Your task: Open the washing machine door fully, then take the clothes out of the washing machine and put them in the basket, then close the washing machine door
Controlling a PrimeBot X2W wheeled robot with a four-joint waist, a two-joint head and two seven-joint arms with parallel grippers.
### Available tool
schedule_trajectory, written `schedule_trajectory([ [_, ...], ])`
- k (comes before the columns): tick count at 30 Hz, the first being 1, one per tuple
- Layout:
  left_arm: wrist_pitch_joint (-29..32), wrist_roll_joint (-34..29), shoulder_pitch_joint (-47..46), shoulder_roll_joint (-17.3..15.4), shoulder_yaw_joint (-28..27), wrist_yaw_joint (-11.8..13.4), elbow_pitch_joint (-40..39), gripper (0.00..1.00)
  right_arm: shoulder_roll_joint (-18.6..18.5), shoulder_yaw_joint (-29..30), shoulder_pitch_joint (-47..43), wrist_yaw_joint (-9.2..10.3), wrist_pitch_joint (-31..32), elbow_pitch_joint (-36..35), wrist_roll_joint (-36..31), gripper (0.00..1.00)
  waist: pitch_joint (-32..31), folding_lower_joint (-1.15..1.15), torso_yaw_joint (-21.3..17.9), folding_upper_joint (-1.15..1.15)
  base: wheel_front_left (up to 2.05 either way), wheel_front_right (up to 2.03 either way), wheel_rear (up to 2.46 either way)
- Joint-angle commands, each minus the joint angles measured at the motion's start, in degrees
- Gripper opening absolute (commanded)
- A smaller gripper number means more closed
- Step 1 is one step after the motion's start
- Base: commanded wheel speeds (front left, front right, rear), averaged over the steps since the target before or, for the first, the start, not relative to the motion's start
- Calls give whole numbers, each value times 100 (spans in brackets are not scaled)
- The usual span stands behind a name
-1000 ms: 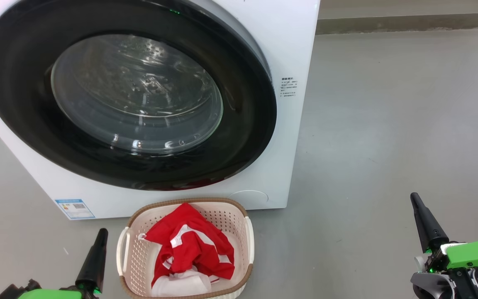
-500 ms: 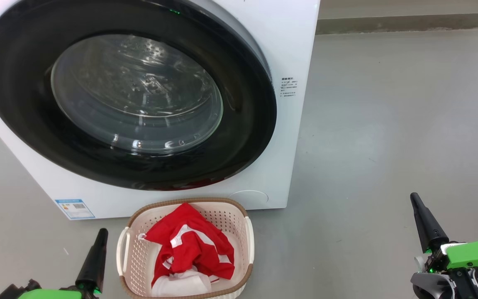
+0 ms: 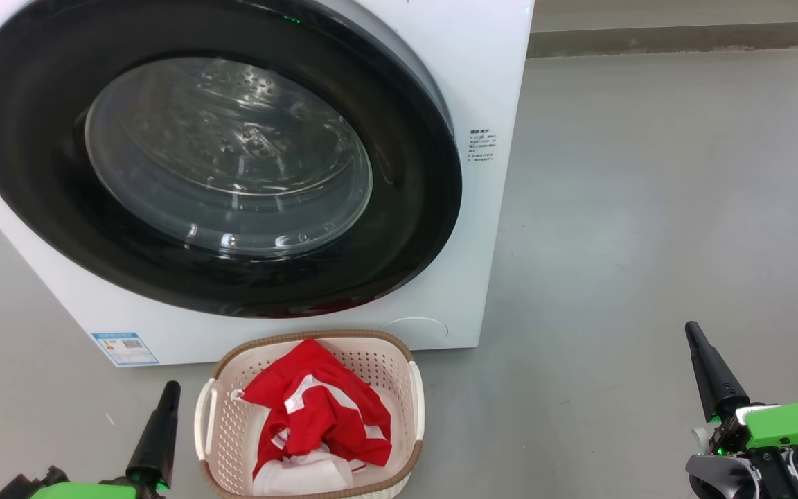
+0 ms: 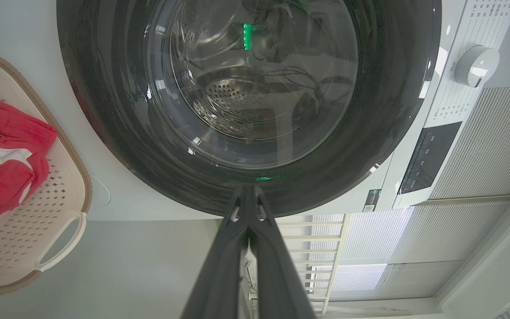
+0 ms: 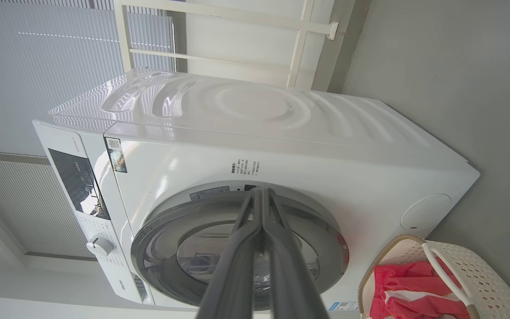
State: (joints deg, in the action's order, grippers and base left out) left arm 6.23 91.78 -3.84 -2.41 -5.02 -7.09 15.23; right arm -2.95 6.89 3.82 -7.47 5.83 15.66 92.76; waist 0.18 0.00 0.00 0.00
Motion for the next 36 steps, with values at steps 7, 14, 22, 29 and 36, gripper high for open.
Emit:
schedule_trajectory([
  [7,26,39,-235,-47,-151,-40,-118,0,-22,-73,233,-2,37,-166,-30,0,0,0,0,0,0,0,0],
  [14,26,39,-235,-47,-151,-40,-118,0,-19,-69,234,-2,40,-165,-34,0,0,0,0,0,0,0,0],
  [22,26,39,-235,-47,-151,-40,-118,0,-16,-65,234,-2,44,-165,-37,0,0,0,0,0,0,0,0],
  [29,25,39,-235,-47,-151,-40,-118,0,-14,-61,234,-2,47,-165,-40,0,0,0,0,0,0,0,0],
  [36,25,39,-235,-47,-151,-40,-118,0,-12,-59,235,-2,49,-165,-42,0,0,0,0,0,0,0,0],
])
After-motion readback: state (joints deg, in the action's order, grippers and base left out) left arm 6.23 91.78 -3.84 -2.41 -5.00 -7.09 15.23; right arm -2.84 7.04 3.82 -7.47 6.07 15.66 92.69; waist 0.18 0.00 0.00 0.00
